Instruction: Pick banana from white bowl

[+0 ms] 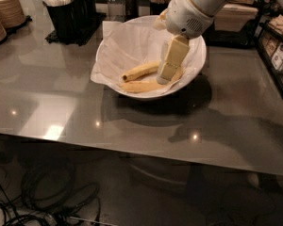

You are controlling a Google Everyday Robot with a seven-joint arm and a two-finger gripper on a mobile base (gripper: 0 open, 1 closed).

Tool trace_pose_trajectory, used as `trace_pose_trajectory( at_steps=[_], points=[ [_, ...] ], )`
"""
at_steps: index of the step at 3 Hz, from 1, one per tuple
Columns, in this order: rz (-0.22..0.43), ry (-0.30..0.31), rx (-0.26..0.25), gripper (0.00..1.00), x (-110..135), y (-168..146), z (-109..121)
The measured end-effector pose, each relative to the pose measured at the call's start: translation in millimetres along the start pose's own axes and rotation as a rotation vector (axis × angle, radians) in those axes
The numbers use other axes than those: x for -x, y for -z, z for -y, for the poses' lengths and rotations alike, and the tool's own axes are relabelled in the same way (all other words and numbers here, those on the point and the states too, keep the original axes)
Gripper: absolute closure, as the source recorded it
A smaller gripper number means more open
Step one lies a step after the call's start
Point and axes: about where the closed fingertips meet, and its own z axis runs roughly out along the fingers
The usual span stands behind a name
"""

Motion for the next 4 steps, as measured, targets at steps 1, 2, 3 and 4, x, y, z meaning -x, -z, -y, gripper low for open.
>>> trace_pose_trajectory(
  at_steps=[1, 2, 3, 4],
  points=[
    [0.005, 0.004, 0.003, 0.16, 2.5, -3.6, 2.9],
    [0.005, 0.004, 0.003, 0.37, 2.5, -3.6, 2.9],
    [0.005, 0.004, 0.003, 0.29, 2.6, -4.0, 3.0],
    [0.022, 0.006, 0.040, 0.23, 1.8, -20.1, 5.7]
  ],
)
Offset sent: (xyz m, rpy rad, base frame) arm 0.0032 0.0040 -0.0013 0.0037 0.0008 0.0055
